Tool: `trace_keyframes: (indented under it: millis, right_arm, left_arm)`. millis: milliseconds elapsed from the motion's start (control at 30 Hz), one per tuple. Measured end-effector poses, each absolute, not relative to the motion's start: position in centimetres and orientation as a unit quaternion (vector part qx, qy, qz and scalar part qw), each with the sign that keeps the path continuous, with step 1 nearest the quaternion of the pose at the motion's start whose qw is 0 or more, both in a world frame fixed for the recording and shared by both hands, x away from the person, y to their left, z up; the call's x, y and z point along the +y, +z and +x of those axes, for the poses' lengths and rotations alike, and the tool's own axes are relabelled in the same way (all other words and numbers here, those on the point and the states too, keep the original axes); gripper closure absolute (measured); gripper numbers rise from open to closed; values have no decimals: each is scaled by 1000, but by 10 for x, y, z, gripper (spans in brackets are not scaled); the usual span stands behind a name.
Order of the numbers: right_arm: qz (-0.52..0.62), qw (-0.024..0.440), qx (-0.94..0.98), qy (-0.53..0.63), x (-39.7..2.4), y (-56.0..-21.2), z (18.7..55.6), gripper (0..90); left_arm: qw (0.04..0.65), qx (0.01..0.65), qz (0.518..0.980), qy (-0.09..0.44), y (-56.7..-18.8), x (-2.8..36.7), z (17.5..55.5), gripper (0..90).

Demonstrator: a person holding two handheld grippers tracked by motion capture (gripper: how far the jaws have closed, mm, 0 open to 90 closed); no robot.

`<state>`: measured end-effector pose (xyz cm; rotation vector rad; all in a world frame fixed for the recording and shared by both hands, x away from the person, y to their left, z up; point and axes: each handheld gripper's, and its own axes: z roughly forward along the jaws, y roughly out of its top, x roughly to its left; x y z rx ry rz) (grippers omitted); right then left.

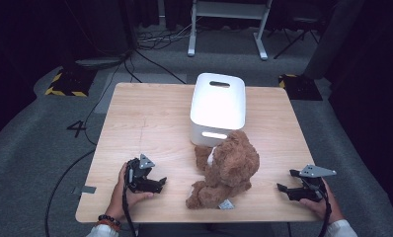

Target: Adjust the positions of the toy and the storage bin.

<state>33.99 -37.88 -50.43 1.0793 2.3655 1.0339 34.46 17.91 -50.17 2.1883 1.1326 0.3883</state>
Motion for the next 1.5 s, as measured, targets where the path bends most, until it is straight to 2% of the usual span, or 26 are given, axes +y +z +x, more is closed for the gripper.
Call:
trace_keyframes:
  millis: [33,100,133,700,1500]
  right_arm:
    - [380,171,833,364,-379,-504,340,161]
    - [380,171,833,364,-379,-504,340,161]
    - [380,171,833,364,-379,-504,340,162]
    - [380,171,833,364,-379,-504,340,162]
    - [380,171,833,364,-379,-504,340,161]
  left_arm:
    - [321,427,832,149,-501,180,344,176]
    - [321,424,834,148,-500,180,343,178]
    - [319,424,835,148,-500,179,342,152]
    - [351,399,832,161,-476,173,326,162]
    - [380,356,838,164,-450,136,316,162]
